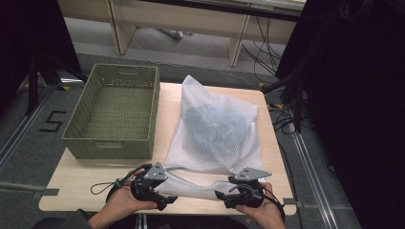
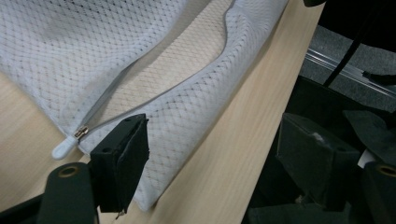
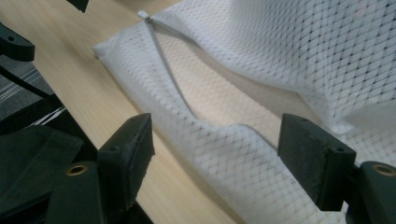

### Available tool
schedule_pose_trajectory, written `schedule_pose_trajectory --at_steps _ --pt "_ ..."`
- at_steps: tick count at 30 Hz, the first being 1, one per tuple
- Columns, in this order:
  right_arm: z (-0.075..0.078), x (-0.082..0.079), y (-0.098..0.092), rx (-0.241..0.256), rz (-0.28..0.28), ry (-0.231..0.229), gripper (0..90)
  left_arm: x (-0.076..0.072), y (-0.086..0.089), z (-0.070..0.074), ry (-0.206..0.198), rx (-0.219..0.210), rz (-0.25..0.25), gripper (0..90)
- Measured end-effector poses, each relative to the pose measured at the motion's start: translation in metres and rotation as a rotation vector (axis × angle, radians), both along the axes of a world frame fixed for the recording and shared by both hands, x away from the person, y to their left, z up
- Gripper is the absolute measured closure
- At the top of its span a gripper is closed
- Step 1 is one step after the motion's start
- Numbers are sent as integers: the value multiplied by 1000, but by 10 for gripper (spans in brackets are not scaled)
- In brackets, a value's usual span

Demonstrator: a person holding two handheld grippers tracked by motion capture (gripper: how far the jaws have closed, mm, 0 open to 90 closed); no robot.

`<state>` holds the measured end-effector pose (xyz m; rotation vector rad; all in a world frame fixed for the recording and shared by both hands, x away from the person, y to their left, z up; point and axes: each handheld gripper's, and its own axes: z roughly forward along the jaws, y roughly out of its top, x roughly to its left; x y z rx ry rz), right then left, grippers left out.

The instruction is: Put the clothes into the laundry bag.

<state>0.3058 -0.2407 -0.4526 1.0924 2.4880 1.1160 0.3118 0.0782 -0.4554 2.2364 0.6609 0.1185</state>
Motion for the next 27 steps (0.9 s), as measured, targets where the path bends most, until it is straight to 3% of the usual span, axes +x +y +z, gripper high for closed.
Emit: schedule_pose_trajectory --at_steps 5,6,8,9,10,11,12,13,16,19,22,23,27 --pt "-2 -8 3 -23 11 18 280 -5 -1 -1 -15 26 -12 243" --pt "-4 -8 2 -31 19 -8 280 -8 -3 -1 -10 19 -6 243" --pt "-2 -10 2 -44 20 9 280 -11 -7 -2 -10 27 -16 243" --pt "-3 -10 2 -53 31 -4 280 -12 -10 -3 -13 32 -35 243" --pt "-4 -13 5 -40 9 28 281 -13 -11 -3 -15 42 -46 243" --pt "-4 -11 4 -64 28 15 281 -14 -14 -4 -13 36 -46 243" --pt "-9 -9 6 -55 20 -31 280 -14 -14 -4 -13 52 -53 243" --pt "-7 -10 6 -61 21 7 281 -13 -14 -5 -28 59 -70 244" --pt "-8 -9 5 -69 31 -21 280 -12 -13 -5 -20 59 -51 244" --pt "-7 -10 6 -59 10 18 280 -10 -12 -5 -16 56 -36 243" --pt "-8 -10 6 -58 10 18 281 -10 -12 -5 -18 57 -44 243" --pt "-8 -8 5 -65 27 -7 280 -10 -12 -5 -20 59 -45 244" --pt "-8 -8 5 -65 27 2 280 -10 -13 -6 -9 53 -37 244"
